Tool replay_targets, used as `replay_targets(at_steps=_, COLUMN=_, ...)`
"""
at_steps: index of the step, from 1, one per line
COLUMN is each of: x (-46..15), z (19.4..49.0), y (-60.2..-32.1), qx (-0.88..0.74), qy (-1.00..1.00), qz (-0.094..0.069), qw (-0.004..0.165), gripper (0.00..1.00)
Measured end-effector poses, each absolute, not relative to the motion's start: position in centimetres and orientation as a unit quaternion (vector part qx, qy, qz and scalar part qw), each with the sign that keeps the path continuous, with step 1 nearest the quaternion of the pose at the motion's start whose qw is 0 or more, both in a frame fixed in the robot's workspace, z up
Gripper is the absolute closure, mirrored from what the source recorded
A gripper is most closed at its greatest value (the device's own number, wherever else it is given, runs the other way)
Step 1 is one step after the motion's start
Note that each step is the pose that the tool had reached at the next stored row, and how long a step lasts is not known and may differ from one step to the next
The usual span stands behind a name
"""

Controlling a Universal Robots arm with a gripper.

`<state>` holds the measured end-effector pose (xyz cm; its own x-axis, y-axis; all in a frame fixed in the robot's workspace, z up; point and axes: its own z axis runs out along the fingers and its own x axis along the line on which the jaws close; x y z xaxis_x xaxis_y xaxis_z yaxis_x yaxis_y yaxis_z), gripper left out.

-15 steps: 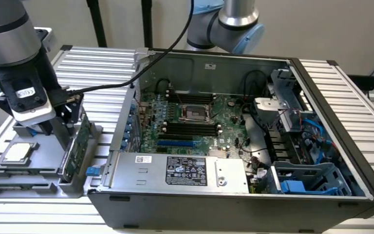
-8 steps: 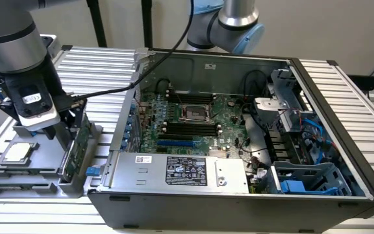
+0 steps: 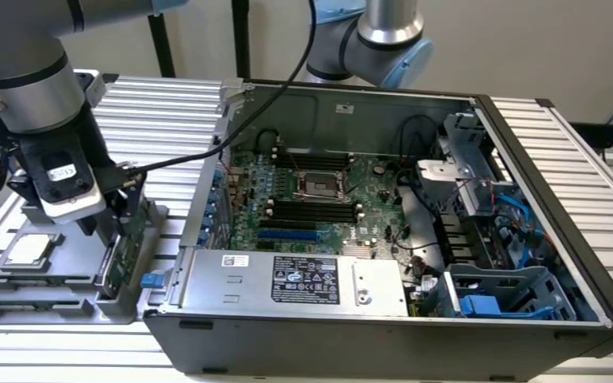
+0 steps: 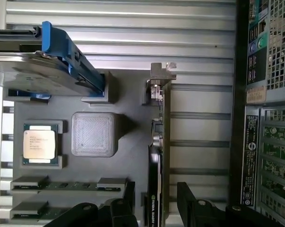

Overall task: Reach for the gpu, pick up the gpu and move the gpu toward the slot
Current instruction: 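Pick up the gpu and move the gpu toward the slot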

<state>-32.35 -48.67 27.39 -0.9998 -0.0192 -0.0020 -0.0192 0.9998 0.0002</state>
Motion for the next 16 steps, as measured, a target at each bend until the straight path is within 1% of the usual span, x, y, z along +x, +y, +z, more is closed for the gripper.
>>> replay_targets(at_steps=16, x=-32.3, z=24.9, y=-48.2, qx=-0.006, qy=1.0, qz=-0.001, qw=0.006, gripper=0.52)
